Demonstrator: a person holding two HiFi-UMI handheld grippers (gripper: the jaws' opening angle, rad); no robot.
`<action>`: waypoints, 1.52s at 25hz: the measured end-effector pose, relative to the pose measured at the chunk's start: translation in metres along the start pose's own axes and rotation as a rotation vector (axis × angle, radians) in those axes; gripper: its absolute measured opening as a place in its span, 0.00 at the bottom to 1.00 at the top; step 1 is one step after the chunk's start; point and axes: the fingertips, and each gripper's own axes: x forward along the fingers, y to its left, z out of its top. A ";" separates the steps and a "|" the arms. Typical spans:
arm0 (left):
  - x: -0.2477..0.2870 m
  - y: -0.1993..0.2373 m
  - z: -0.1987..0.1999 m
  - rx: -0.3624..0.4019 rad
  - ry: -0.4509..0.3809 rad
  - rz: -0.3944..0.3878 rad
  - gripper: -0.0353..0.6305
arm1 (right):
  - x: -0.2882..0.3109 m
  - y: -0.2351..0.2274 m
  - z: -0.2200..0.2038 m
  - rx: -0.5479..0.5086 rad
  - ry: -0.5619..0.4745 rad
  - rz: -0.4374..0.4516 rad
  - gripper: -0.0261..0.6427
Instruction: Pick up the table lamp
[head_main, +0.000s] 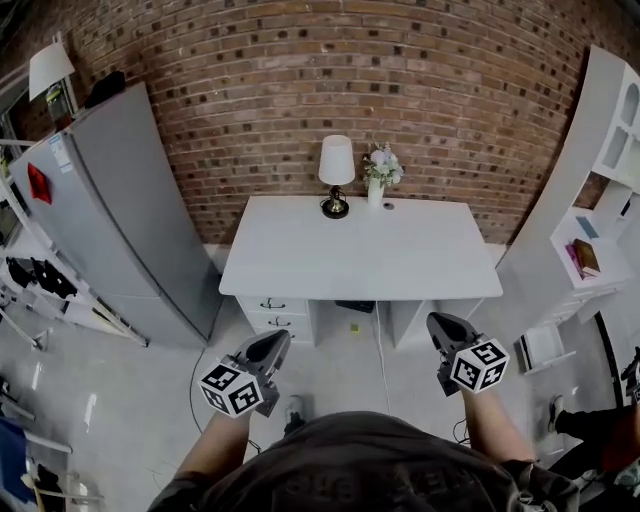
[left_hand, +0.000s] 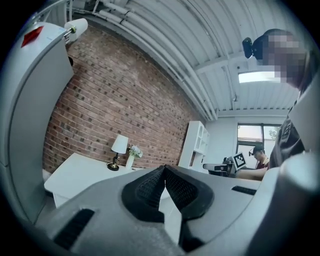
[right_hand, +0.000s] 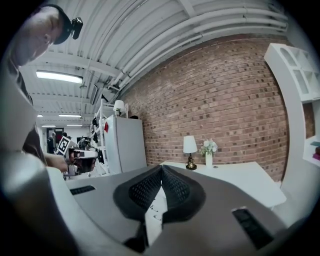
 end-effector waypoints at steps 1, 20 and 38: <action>0.006 0.020 0.005 -0.009 -0.001 -0.010 0.06 | 0.018 0.002 0.003 0.003 -0.003 -0.005 0.03; 0.108 0.297 0.097 0.023 0.049 -0.115 0.06 | 0.295 -0.005 0.069 -0.005 -0.014 -0.081 0.03; 0.278 0.303 0.087 -0.014 0.028 0.061 0.06 | 0.378 -0.179 0.062 -0.040 0.046 0.131 0.03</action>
